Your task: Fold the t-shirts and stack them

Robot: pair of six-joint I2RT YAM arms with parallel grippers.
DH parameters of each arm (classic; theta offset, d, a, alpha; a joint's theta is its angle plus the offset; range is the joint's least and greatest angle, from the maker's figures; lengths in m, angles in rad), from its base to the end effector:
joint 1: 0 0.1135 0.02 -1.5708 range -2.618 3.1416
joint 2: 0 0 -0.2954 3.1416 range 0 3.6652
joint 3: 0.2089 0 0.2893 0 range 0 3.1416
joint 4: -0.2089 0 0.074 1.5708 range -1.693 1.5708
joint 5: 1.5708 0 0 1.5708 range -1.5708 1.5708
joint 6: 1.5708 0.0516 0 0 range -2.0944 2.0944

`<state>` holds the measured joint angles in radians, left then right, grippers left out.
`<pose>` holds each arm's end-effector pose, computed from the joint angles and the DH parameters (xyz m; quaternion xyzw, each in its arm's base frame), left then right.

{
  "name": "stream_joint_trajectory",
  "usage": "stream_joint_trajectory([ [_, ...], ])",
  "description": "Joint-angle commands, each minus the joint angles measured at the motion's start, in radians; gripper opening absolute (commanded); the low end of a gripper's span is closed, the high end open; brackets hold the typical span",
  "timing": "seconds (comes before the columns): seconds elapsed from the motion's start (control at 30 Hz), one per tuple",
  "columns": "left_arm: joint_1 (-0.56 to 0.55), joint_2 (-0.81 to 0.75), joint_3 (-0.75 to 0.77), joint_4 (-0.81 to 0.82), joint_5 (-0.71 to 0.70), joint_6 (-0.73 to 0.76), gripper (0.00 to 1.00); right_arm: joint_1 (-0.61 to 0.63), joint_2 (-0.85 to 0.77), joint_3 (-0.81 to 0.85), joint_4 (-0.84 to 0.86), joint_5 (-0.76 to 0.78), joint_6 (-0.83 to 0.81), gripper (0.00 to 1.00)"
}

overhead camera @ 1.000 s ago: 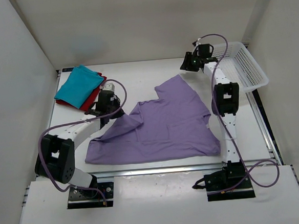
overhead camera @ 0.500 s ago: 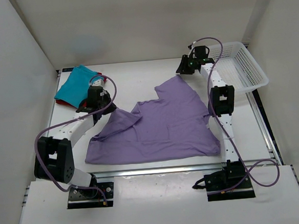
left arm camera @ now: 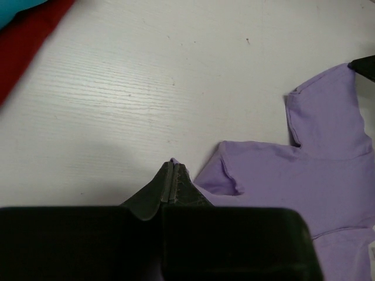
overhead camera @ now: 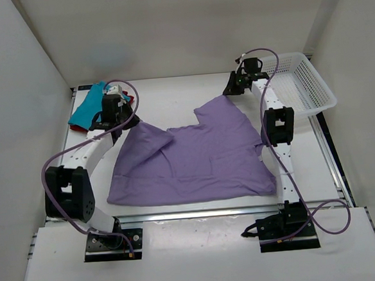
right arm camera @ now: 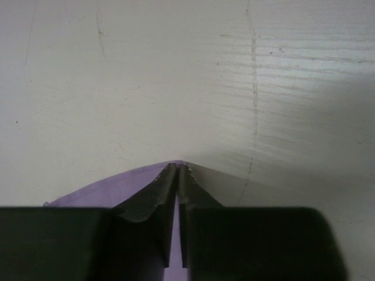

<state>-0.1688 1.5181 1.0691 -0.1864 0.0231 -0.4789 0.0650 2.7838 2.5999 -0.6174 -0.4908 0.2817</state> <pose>0.3808 -0.0661 0.2652 -0.1327 0.8826 -0.1532 0.4241 0.6661 0.0677 0.1383 0.0066 0.9037 0.2846 0.3198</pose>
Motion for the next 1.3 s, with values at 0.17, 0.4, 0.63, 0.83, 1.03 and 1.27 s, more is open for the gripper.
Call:
stream_joint_trajectory([
  [0.17,0.04,0.145,0.158,-0.053,-0.015,0.048,0.0,-0.027,-0.029,0.094,-0.028,-0.023,0.011,0.0],
  [0.4,0.118,0.309,0.397,-0.143,0.018,0.056,0.0,-0.057,-0.144,0.098,-0.18,0.021,-0.058,0.0],
  [0.63,0.152,0.32,0.362,-0.101,0.015,0.045,0.0,-0.045,-0.197,0.206,-0.427,0.112,-0.058,0.0],
  [0.83,0.161,0.358,0.362,-0.107,0.023,0.066,0.0,0.033,-0.328,0.096,-0.515,0.268,-0.09,0.0],
  [1.03,0.195,0.364,0.328,-0.084,0.047,0.045,0.0,0.09,-0.409,-0.039,-0.507,0.342,-0.101,0.0],
  [1.27,0.224,0.386,0.308,-0.07,0.086,0.023,0.0,0.09,-0.606,-0.52,-0.346,0.399,-0.113,0.0],
])
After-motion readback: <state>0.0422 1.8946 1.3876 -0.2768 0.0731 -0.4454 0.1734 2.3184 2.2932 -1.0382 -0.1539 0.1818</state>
